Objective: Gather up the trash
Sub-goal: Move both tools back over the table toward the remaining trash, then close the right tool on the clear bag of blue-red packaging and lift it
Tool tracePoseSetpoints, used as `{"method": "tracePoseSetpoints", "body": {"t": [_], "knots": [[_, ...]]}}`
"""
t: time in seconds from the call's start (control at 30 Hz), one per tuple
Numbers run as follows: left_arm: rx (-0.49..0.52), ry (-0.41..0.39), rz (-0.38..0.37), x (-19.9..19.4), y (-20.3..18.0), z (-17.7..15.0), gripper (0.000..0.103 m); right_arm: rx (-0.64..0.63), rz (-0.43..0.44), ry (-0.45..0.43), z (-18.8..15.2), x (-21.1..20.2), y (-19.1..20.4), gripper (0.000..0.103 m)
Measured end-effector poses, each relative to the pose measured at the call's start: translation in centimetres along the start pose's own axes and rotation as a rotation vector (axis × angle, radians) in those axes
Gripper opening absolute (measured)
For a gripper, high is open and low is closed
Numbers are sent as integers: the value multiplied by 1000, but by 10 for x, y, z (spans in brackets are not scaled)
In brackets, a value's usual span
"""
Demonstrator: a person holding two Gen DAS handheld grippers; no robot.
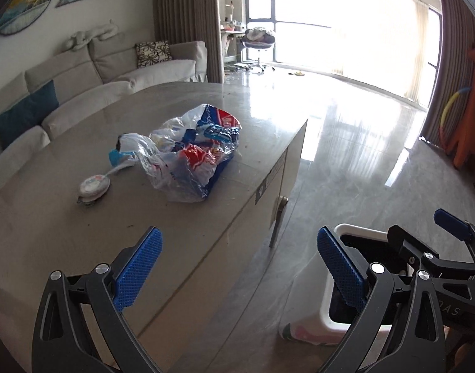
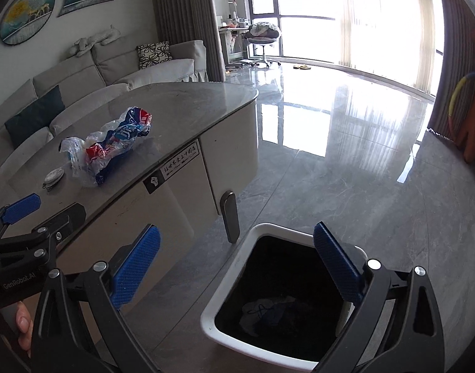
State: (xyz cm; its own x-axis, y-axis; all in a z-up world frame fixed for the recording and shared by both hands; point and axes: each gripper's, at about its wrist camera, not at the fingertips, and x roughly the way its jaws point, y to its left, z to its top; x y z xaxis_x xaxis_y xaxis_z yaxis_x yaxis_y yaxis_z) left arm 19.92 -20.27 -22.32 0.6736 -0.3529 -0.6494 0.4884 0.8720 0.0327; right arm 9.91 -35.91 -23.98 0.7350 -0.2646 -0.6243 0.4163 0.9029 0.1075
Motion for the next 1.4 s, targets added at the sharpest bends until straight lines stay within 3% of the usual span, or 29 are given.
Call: {"method": "tracePoseSetpoints", "body": {"t": [0.3,0.47,0.7,0.93,1.1,1.4], "knots": [[-139,-54,242,-28,115,12,98,-107,144,-39,48,20,106,98],[-168,-38,307,-19,165,18,98,-164,219,-42,77,43,171,98],[-180,-3,282,11,205,30,98,-165,265,-11,100,86,228,98],[-157,23,264,39,224,37,98,-151,287,12,104,116,254,98],[-152,47,263,57,232,37,98,-146,263,30,109,133,266,98],[-164,55,257,62,238,34,98,-134,183,155,110,171,277,98]]}}
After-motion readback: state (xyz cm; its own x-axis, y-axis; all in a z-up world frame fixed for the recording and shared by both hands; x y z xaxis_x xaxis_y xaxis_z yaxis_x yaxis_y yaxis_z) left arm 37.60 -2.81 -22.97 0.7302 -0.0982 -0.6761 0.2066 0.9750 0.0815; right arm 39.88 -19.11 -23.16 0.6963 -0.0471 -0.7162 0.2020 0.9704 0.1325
